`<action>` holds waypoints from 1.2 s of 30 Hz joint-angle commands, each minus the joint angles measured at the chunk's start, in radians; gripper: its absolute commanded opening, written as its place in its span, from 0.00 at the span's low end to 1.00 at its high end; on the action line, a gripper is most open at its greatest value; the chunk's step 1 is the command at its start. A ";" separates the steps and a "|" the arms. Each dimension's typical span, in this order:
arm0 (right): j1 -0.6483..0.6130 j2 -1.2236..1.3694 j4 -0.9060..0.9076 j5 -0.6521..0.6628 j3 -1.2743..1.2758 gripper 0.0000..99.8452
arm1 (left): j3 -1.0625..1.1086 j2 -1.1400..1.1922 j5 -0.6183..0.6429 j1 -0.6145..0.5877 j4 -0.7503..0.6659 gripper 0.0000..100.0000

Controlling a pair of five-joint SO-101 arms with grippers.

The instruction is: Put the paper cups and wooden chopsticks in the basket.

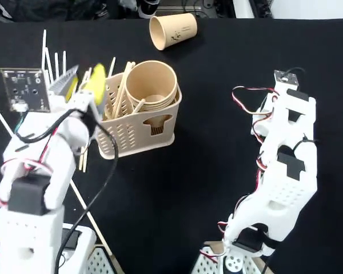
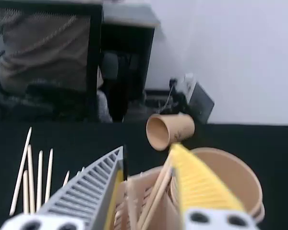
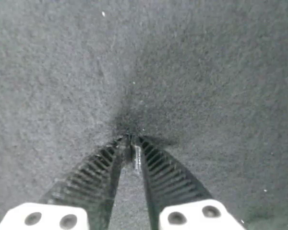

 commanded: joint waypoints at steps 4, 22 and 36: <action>-0.008 -0.022 -0.005 0.009 0.005 0.01 | -0.188 -0.003 0.074 -0.180 0.384 0.26; -0.008 -0.022 -0.003 0.009 0.005 0.01 | 0.119 0.812 -0.058 -0.464 0.282 0.25; -0.006 -0.022 -0.003 0.011 0.005 0.01 | 0.074 1.100 -0.018 -0.463 0.169 0.06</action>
